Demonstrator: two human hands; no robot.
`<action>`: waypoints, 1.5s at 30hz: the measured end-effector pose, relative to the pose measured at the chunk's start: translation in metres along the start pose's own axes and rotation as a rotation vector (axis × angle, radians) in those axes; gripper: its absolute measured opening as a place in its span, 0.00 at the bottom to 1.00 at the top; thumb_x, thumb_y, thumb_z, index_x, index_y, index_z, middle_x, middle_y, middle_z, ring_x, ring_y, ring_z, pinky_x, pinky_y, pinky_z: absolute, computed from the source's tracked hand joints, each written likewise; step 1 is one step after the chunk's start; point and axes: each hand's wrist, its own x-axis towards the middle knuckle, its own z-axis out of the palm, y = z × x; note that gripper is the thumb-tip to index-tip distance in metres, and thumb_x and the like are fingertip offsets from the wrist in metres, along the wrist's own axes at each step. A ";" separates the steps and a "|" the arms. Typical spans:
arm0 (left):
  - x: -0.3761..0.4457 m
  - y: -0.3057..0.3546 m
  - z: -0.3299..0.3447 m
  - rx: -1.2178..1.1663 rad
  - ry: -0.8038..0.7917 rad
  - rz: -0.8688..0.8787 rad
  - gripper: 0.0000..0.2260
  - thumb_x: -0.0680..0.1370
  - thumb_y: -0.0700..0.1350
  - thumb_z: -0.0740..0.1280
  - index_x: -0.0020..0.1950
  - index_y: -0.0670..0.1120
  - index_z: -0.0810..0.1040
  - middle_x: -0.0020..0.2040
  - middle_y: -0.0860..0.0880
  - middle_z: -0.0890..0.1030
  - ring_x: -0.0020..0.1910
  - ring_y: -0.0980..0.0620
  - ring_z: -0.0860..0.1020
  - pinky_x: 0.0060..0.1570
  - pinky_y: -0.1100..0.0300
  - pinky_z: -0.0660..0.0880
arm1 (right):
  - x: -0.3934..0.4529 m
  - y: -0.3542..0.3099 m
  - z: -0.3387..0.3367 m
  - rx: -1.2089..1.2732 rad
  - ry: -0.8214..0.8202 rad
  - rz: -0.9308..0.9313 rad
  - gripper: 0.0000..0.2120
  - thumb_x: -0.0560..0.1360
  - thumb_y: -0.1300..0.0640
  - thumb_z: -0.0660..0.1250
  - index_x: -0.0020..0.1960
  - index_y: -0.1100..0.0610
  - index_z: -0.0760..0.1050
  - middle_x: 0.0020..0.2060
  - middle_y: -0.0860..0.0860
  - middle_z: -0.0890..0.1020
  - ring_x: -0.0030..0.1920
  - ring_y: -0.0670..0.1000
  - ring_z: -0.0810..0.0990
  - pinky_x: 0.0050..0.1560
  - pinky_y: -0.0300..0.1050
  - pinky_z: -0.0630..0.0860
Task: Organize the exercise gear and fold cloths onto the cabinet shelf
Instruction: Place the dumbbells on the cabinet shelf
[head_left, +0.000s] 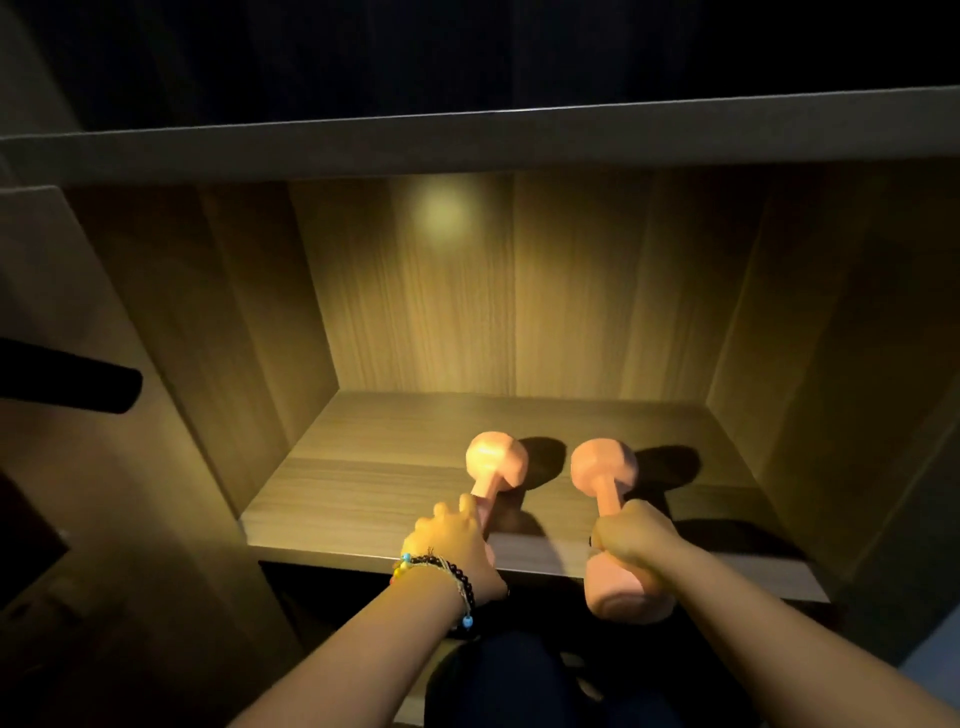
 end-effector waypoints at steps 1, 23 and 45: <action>-0.005 -0.004 0.007 0.009 -0.006 0.024 0.29 0.70 0.54 0.68 0.65 0.48 0.60 0.57 0.46 0.71 0.57 0.44 0.73 0.49 0.53 0.74 | 0.000 0.002 0.003 0.005 -0.014 0.004 0.14 0.74 0.55 0.68 0.57 0.58 0.73 0.43 0.53 0.77 0.43 0.51 0.77 0.40 0.46 0.72; 0.033 -0.134 -0.032 -0.349 0.316 -0.135 0.26 0.60 0.63 0.70 0.56 0.59 0.77 0.47 0.54 0.77 0.47 0.53 0.77 0.46 0.60 0.75 | 0.004 -0.085 0.042 -0.085 -0.161 -0.122 0.21 0.74 0.58 0.67 0.65 0.61 0.67 0.51 0.58 0.75 0.54 0.57 0.75 0.50 0.47 0.73; 0.125 -0.194 -0.001 0.139 0.701 0.101 0.17 0.66 0.48 0.73 0.51 0.41 0.79 0.51 0.41 0.77 0.47 0.39 0.75 0.47 0.49 0.75 | 0.002 -0.144 0.126 -0.434 0.223 -0.641 0.31 0.75 0.40 0.57 0.73 0.54 0.61 0.75 0.49 0.59 0.66 0.54 0.71 0.60 0.49 0.72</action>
